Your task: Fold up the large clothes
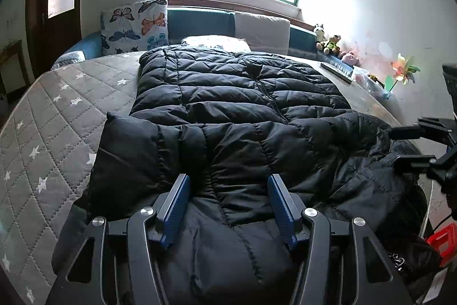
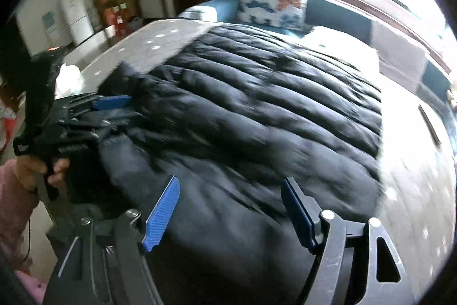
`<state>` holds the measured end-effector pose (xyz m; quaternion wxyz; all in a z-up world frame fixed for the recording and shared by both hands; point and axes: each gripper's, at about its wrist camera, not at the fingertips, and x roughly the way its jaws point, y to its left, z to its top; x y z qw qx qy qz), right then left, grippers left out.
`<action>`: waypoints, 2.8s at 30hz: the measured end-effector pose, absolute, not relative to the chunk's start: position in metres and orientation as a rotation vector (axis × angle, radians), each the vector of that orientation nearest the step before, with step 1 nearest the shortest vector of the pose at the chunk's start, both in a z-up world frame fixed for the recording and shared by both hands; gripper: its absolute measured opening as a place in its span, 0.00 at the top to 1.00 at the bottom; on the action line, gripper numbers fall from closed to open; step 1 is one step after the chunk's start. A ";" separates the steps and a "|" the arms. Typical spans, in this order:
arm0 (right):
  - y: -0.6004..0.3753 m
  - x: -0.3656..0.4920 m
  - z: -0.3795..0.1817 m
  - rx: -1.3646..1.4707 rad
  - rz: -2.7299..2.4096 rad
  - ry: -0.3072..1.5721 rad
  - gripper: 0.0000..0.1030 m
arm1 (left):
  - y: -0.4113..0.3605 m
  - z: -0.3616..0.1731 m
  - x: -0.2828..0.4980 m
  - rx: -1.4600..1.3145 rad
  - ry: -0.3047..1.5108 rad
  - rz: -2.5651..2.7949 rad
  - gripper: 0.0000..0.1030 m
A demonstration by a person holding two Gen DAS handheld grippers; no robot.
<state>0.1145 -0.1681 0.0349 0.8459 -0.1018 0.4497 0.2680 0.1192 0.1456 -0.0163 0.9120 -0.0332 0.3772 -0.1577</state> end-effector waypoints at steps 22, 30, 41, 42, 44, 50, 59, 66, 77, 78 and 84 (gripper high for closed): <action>-0.229 0.096 -0.008 -0.106 0.483 1.009 0.22 | 0.140 0.003 0.114 -0.011 0.833 -0.347 0.41; -0.226 0.051 0.033 -0.330 0.569 0.874 0.22 | 0.143 0.039 0.025 0.051 0.794 -0.518 0.32; -0.208 -0.019 0.015 -0.573 0.806 0.850 0.22 | 0.076 0.013 -0.089 0.395 0.784 -0.711 0.14; -0.208 -0.023 0.012 -0.584 0.820 0.850 0.22 | 0.074 0.008 -0.092 0.409 0.787 -0.713 0.13; -0.203 -0.029 0.005 -0.602 0.842 0.844 0.22 | 0.067 -0.006 -0.096 0.449 0.810 -0.701 0.13; -0.182 -0.036 -0.011 -0.647 0.869 0.804 0.22 | 0.057 -0.029 -0.101 0.558 0.760 -0.599 0.14; -0.157 -0.040 -0.016 -0.676 0.888 0.722 0.22 | 0.063 -0.016 -0.085 0.515 0.706 -0.561 0.70; -0.147 -0.028 -0.011 -0.649 0.822 0.727 0.52 | 0.069 0.013 -0.061 0.415 0.709 -0.582 0.67; -0.173 0.022 0.054 -0.313 0.781 0.757 0.77 | 0.131 0.040 -0.081 0.303 0.588 -0.449 0.12; -0.173 0.025 0.056 -0.300 0.781 0.756 0.77 | 0.136 0.038 -0.079 0.304 0.596 -0.430 0.12; -0.172 0.048 0.070 -0.235 0.768 0.740 0.77 | 0.143 0.018 -0.062 0.426 0.597 -0.328 0.12</action>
